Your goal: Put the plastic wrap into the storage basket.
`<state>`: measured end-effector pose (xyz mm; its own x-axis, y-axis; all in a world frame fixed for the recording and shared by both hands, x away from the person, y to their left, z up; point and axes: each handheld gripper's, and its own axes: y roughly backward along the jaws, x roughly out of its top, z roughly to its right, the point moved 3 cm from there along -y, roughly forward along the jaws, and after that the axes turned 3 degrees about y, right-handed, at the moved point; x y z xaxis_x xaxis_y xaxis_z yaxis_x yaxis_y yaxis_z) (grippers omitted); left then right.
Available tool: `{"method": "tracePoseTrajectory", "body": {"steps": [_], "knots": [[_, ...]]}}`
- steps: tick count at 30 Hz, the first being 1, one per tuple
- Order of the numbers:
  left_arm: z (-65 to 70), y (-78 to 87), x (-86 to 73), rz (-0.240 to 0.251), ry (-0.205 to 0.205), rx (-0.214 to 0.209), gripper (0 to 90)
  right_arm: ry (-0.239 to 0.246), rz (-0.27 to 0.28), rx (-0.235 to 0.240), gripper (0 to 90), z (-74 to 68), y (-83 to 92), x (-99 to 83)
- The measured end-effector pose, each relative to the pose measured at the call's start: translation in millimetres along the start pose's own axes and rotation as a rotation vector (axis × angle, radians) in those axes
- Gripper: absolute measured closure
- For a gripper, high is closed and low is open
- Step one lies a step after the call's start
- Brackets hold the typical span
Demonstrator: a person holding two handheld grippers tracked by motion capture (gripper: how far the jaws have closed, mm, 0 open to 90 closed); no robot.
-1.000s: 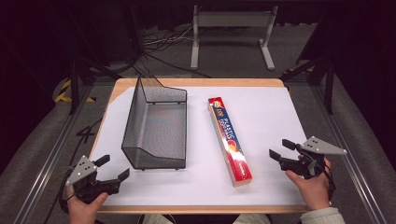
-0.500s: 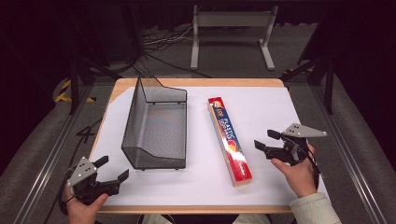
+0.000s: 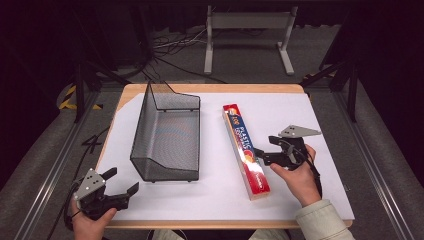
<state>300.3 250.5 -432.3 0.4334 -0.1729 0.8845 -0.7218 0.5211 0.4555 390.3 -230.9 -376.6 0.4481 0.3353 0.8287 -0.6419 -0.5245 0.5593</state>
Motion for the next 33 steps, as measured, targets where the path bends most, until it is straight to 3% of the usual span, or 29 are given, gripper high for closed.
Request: {"method": "tracePoseTrajectory", "body": {"steps": [7, 16, 23, 33], "knots": [[-1.4, 0.4, -0.6, 0.003, 0.003, 0.0, 10.6, -0.025, -0.074, -0.017, 22.8, -9.3, -17.4, 3.0], [2.5, -1.3, 0.1, -0.009, -0.022, -0.004, 10.8, -0.004, -0.143, -0.06, 17.2, -20.7, -40.2, -2.2], [2.3, -1.3, 0.0, -0.007, -0.026, -0.002, 10.8, -0.058, -0.269, -0.065, 15.0, -22.3, -57.8, -11.1], [3.1, -2.4, -0.1, -0.008, -0.038, -0.006, 11.2, -0.055, -0.332, -0.098, 12.5, -25.9, -70.5, -15.6]]}}
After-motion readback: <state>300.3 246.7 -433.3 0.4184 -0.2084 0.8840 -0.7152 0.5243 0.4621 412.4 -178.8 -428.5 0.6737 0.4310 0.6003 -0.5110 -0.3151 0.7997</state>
